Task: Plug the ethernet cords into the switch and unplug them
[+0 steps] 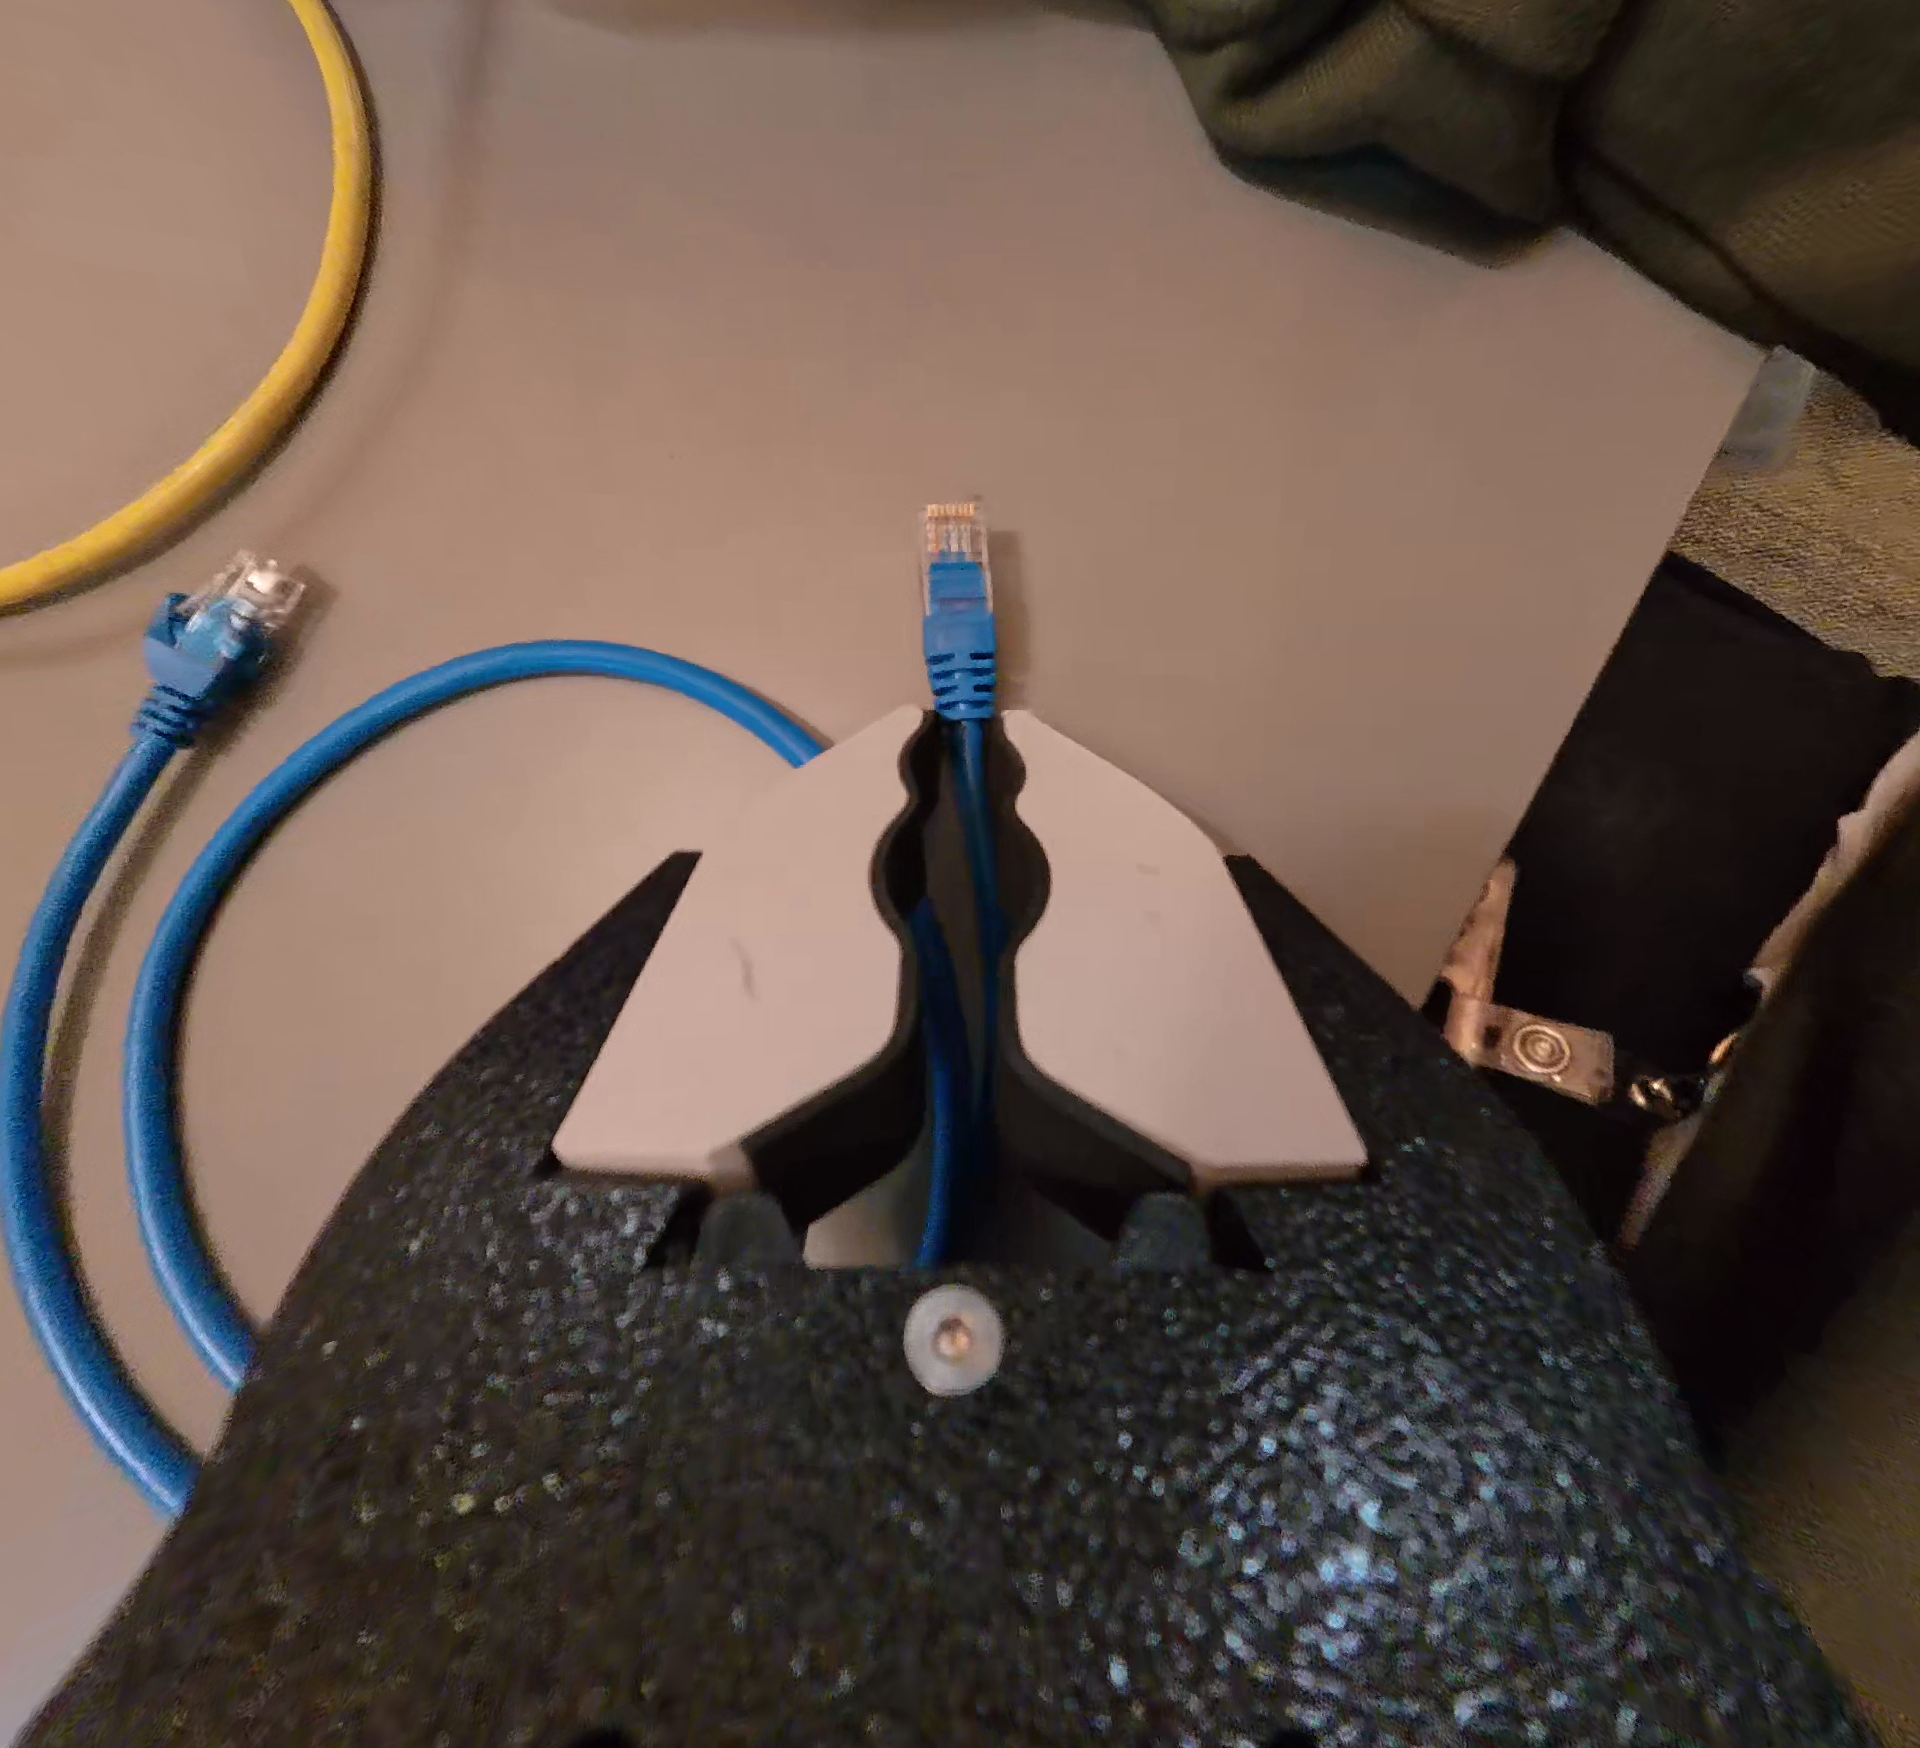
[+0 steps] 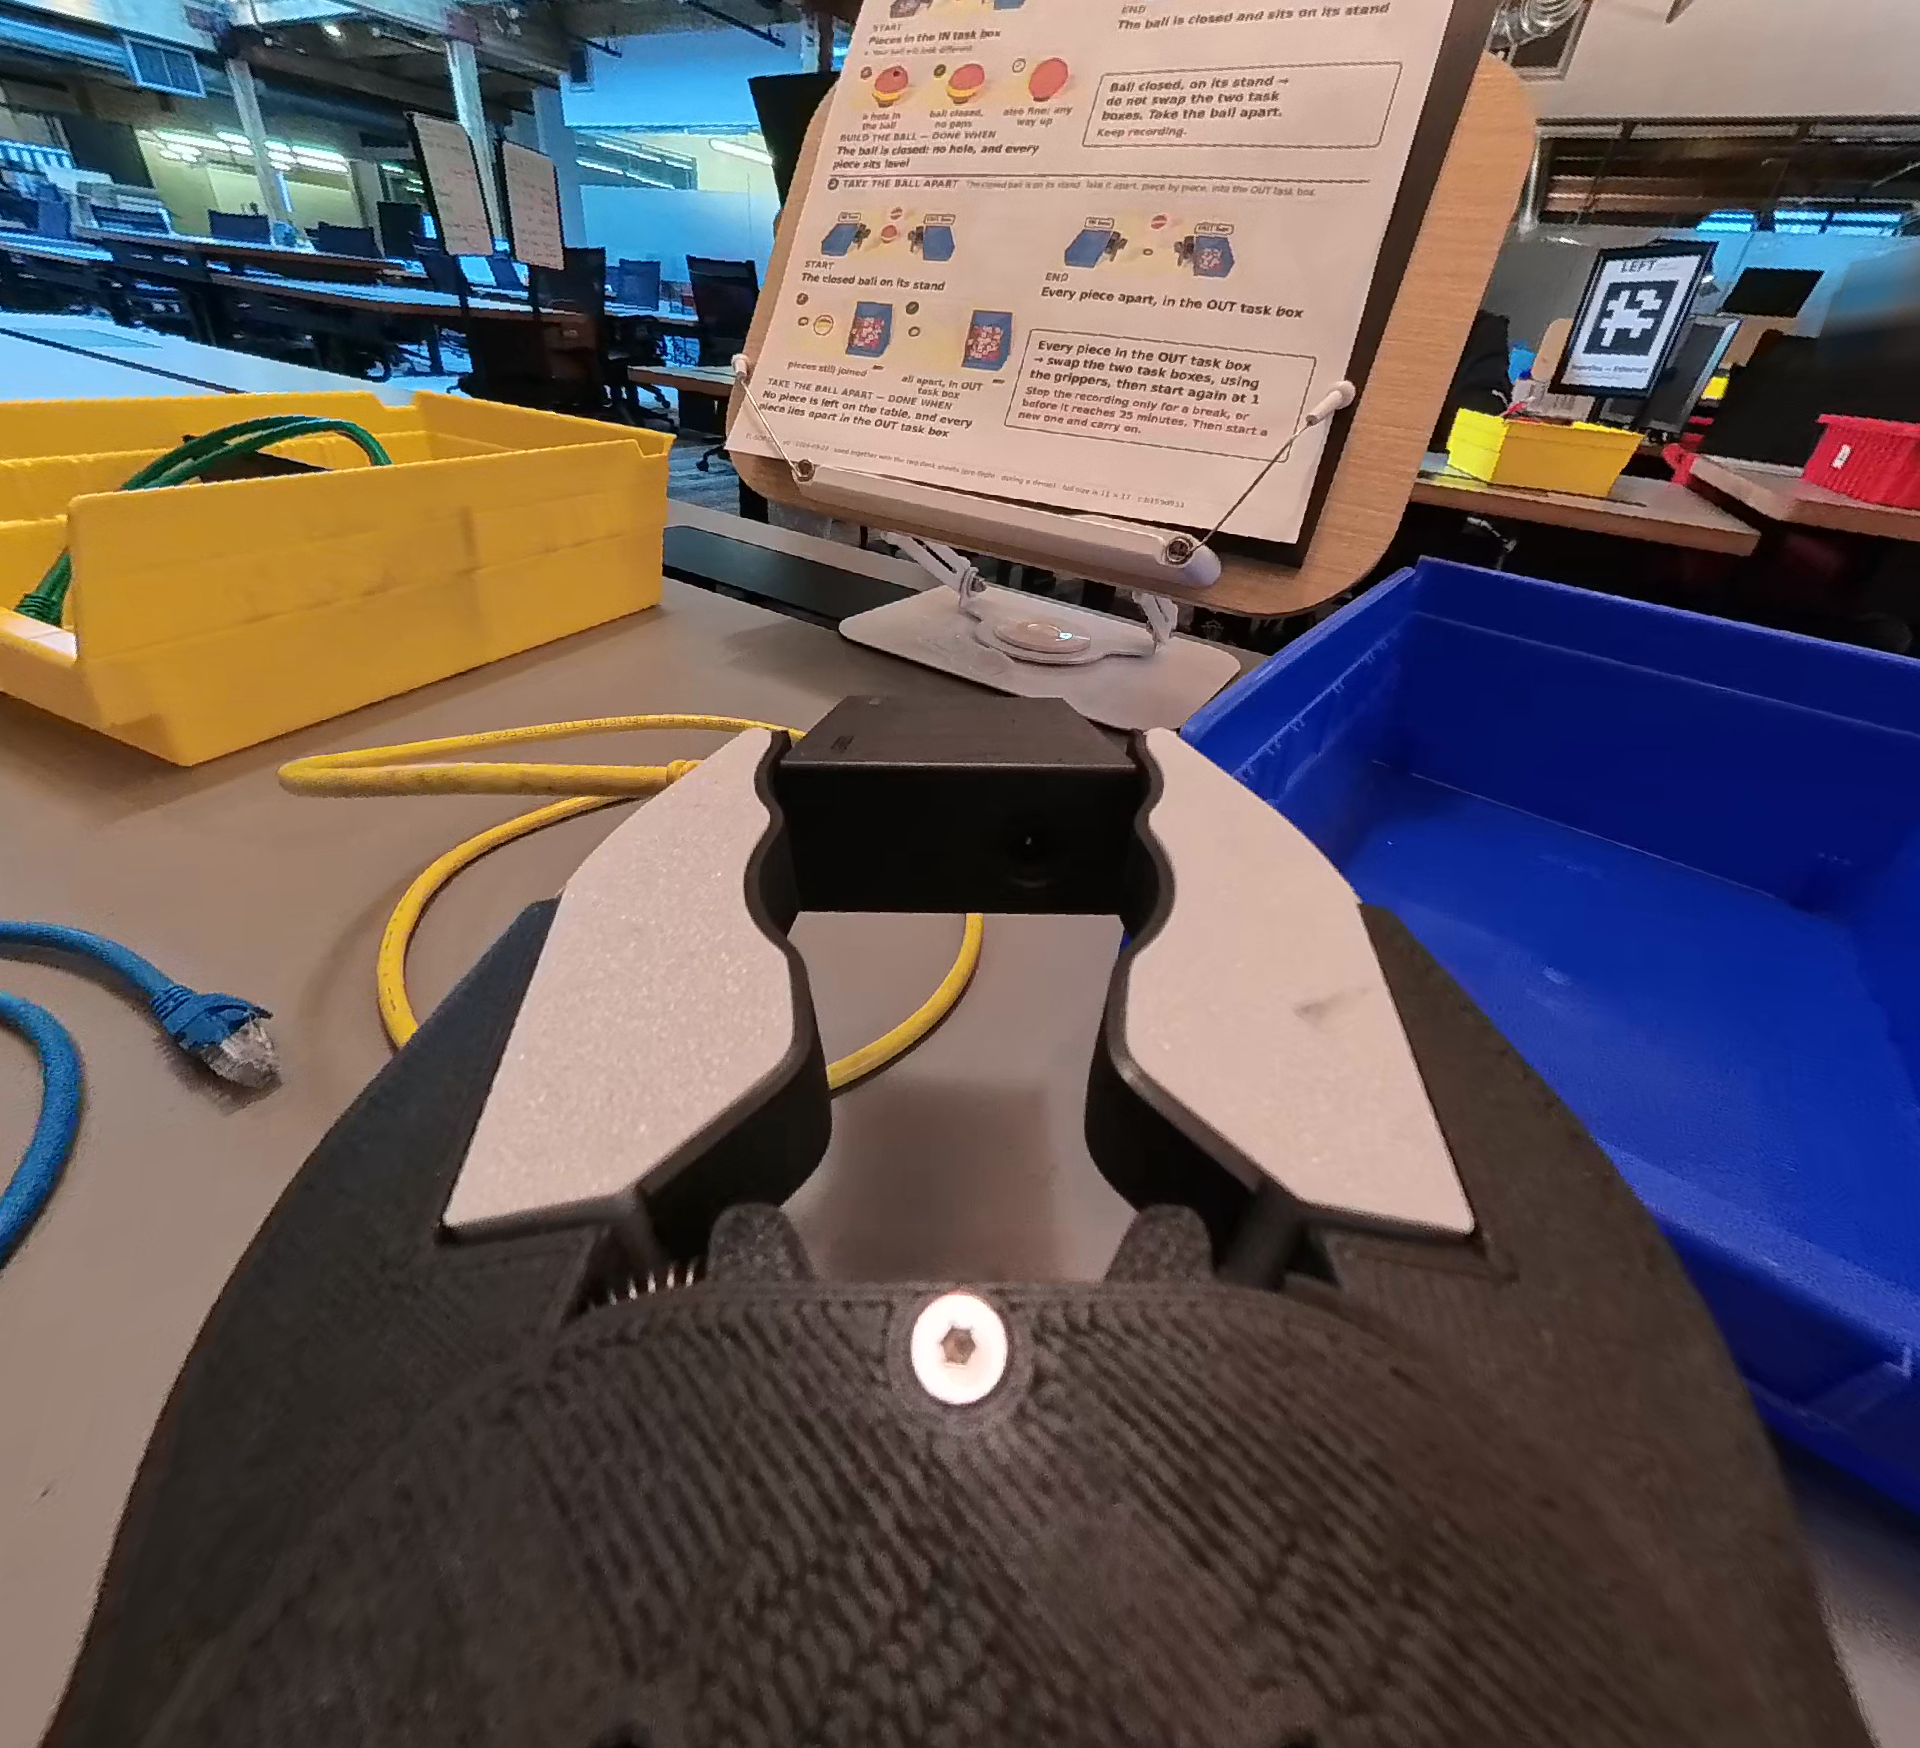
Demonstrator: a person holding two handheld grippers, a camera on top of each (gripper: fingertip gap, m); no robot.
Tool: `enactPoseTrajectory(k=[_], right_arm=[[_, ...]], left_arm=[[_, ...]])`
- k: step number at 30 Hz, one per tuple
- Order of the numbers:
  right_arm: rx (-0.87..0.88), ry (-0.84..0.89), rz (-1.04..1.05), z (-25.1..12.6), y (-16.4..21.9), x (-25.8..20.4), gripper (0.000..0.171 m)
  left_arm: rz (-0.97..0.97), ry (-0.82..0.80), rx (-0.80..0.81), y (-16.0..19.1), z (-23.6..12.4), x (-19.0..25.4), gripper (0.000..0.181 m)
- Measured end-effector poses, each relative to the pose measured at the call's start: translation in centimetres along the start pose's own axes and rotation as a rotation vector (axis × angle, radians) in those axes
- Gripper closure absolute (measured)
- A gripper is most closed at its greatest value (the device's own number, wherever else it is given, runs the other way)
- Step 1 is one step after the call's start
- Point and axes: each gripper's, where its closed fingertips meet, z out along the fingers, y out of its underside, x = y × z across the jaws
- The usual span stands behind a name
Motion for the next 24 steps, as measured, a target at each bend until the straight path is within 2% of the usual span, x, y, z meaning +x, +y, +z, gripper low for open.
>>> enactPoseTrajectory(k=[11,14,17,19,21,23,24], right_arm=[[0.054,-0.098,0.05,-0.1,-0.7,-1.7,0.11],[0.068,-0.115,0.076,-0.2,-0.9,-1.7,0.11],[0.09,-0.132,0.123,-0.3,-1.1,-1.4,0.11],[0.099,-0.142,0.135,-0.5,-1.2,-1.4,0.11],[0.103,-0.154,0.13,-0.5,-1.3,-1.6,0.11],[0.106,-0.176,0.128,-0.4,-1.3,-2.0,0.11],[0.112,-0.188,0.127,-0.4,-1.4,-2.3,0.11]], left_arm=[[-0.048,-0.195,0.118,-9.5,-7.6,-10.7,0.173],[-0.103,-0.222,0.094,-9.4,-8.2,-13.8,0.173],[-0.189,-0.199,-0.029,-6.1,-6.0,-16.4,0.172],[-0.279,-0.104,-0.03,-4.6,-4.4,-16.6,0.169],[-0.367,-0.074,0.032,-4.8,-4.3,-17.3,0.165],[-0.465,-0.106,0.187,-7.0,-5.5,-19.1,0.144],[-0.511,-0.089,0.283,-8.5,-6.2,-19.7,0.144]])
